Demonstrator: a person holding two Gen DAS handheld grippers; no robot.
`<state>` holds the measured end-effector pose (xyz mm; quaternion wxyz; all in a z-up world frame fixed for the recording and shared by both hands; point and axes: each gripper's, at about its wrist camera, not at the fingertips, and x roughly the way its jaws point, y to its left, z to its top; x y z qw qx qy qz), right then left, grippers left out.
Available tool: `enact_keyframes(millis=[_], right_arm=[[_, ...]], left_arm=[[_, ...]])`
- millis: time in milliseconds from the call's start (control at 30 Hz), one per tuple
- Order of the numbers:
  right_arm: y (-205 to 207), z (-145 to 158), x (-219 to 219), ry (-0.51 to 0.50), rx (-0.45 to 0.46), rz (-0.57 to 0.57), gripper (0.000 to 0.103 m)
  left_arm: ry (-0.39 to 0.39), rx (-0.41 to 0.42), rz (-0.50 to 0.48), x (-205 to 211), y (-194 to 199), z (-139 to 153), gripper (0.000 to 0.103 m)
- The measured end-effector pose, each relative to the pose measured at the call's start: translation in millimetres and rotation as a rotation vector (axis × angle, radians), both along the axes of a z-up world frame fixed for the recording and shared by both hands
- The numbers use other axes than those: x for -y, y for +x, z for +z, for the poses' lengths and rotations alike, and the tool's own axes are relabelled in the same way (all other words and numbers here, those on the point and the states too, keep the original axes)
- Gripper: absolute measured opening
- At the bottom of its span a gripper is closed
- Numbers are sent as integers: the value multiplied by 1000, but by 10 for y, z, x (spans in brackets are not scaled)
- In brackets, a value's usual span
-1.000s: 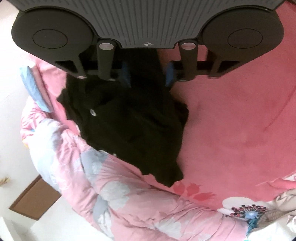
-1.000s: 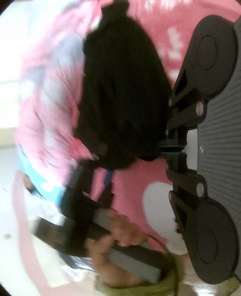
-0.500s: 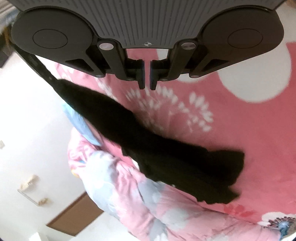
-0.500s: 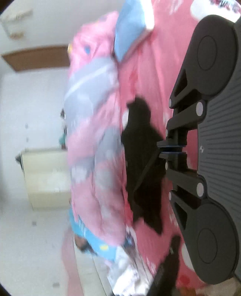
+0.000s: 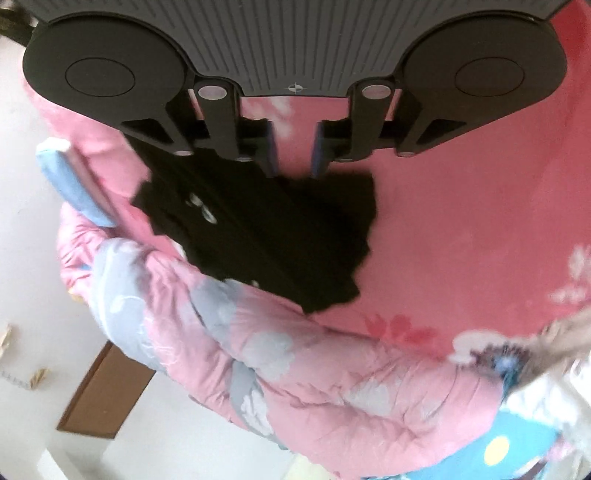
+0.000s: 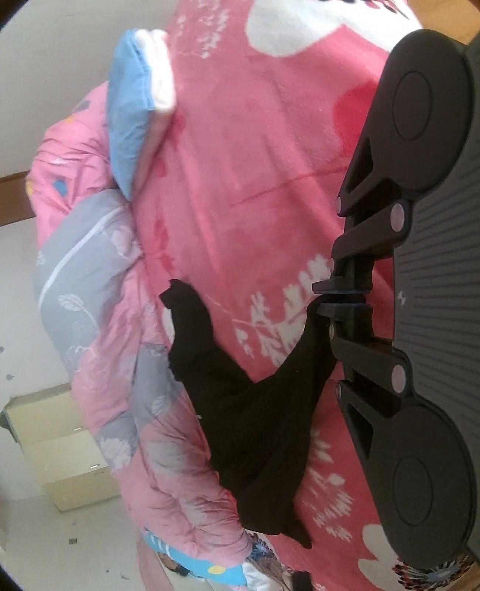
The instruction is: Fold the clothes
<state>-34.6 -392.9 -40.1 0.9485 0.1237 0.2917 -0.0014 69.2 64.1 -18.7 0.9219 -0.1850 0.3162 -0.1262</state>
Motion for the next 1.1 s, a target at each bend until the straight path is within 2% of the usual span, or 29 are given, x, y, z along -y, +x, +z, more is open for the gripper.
enact_keyframes(millis=[67,200,267,400,533,867,967,1033,1100], right_arm=[[1,-26,20,10,-11,-2,4],[19,-5,55,20,-20,-7,4],[27,6,73,25,-24,-9,4],[77,25,57,13,-38,-18,4],[131,52,7,-17,-45,-20,4],[179,111,-14,-39,-46,-19,4],[187,103,-17,-38,-48,-22,4],[182,115,-17,-35,-39,-29,4],[180,131,-17,-30,-30,-33,4]], left_arm=[[46,21,-14,-16,194,-11,24],[123,54,-53,0,540,-62,40],[133,40,-67,5,690,-129,41],[108,-3,-84,-38,926,-240,41],[58,-30,-55,-133,1071,-308,41],[-14,-93,-23,-227,1268,-359,41],[-11,-134,-29,-179,1335,-405,37],[-21,-141,-30,-163,1343,-400,20],[-35,-143,-34,-153,1334,-386,11]])
